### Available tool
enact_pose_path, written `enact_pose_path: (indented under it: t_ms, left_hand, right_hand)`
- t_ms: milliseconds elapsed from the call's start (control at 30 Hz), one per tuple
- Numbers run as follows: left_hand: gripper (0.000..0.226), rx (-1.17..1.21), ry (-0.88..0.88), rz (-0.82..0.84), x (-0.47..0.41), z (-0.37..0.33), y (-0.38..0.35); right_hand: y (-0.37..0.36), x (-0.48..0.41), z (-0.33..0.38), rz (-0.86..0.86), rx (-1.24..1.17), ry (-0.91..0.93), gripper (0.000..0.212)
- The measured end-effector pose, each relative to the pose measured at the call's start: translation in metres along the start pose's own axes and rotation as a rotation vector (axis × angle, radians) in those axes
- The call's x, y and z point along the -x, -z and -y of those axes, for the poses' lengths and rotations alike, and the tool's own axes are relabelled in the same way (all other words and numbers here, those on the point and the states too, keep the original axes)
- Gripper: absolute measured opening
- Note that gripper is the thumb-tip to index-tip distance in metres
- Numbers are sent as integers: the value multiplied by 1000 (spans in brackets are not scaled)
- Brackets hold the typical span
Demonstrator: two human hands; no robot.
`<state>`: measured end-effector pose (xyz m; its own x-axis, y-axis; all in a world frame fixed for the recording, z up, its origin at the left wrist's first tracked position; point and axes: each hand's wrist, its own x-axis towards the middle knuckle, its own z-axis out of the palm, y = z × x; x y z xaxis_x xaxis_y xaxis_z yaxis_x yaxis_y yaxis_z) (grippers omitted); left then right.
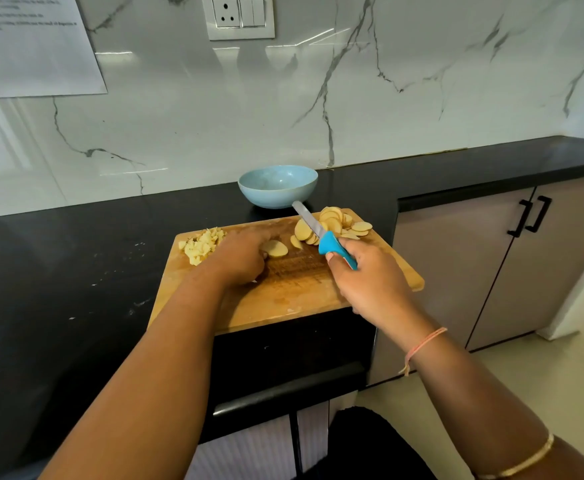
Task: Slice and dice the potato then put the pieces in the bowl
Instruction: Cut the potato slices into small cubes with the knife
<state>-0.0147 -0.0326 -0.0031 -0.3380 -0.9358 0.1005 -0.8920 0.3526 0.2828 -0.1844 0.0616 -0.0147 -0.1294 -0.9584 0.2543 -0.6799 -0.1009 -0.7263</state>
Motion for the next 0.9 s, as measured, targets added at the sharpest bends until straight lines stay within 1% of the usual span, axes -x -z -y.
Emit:
enact_pose_path:
  t_ms: [100, 200, 300, 367, 467, 567, 667, 900]
  left_hand:
    - [51, -30, -16, 29, 0, 2, 2]
    - [41, -56, 3, 63, -1, 4, 3]
    - [41, -95, 21, 42, 1, 2, 5]
    - [43, -80, 38, 11, 1, 0, 6]
    - [46, -29, 53, 15, 2, -1, 7]
    - [46, 10, -22, 46, 4, -2, 7]
    - [41, 80, -55, 63, 3, 0, 6]
    - [37, 87, -5, 29, 4, -2, 8]
  right_hand:
    - [0, -2, -3, 11, -91, -34, 29]
    - [2, -6, -5, 68, -90, -56, 30]
    - [3, -8, -4, 97, -75, -63, 34]
    - [3, -8, -3, 106, -46, -50, 40]
    - [5, -4, -3, 125, 85, 15, 43]
    - [10, -2, -1, 140, 213, 63, 41]
    - [14, -5, 0, 119, 233, 68, 42]
    - [14, -2, -1, 134, 246, 72, 42]
